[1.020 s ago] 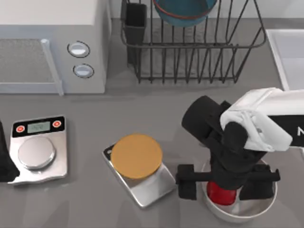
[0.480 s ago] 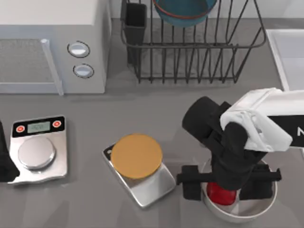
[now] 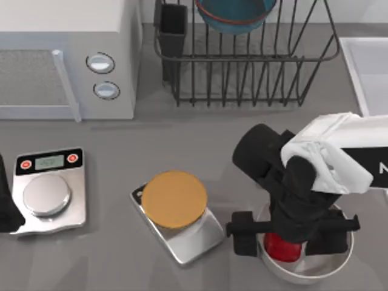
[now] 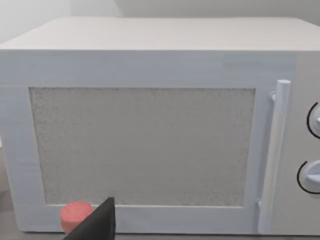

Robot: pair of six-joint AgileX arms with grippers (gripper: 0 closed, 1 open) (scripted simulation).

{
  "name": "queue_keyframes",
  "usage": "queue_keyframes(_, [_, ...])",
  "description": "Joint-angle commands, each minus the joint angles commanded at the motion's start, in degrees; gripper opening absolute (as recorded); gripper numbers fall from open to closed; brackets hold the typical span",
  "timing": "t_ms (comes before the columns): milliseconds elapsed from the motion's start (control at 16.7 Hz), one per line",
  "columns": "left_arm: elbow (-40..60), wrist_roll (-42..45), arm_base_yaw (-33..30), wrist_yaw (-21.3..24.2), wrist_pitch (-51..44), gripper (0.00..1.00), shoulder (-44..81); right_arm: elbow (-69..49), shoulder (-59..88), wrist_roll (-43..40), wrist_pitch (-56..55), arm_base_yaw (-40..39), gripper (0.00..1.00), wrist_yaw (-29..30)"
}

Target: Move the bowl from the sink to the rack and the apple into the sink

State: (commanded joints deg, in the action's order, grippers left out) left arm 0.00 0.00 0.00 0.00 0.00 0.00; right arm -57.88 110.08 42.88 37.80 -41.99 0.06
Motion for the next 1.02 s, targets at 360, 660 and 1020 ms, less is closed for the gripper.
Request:
queue_keyframes(360, [0.0,0.0,0.0,0.0,0.0,1.0,0.0,-3.7,-5.7,0.2,10.2,-0.8,0.0,1.4])
queue_keyframes(660, [0.0,0.0,0.0,0.0,0.0,1.0,0.0,-8.3,-8.3,-0.1,17.3,-0.9,0.0,1.4])
queue_keyframes(1020, [0.0,0.0,0.0,0.0,0.0,1.0,0.0,-13.8,-11.3,-0.3,26.3,-1.0,0.0,1.4])
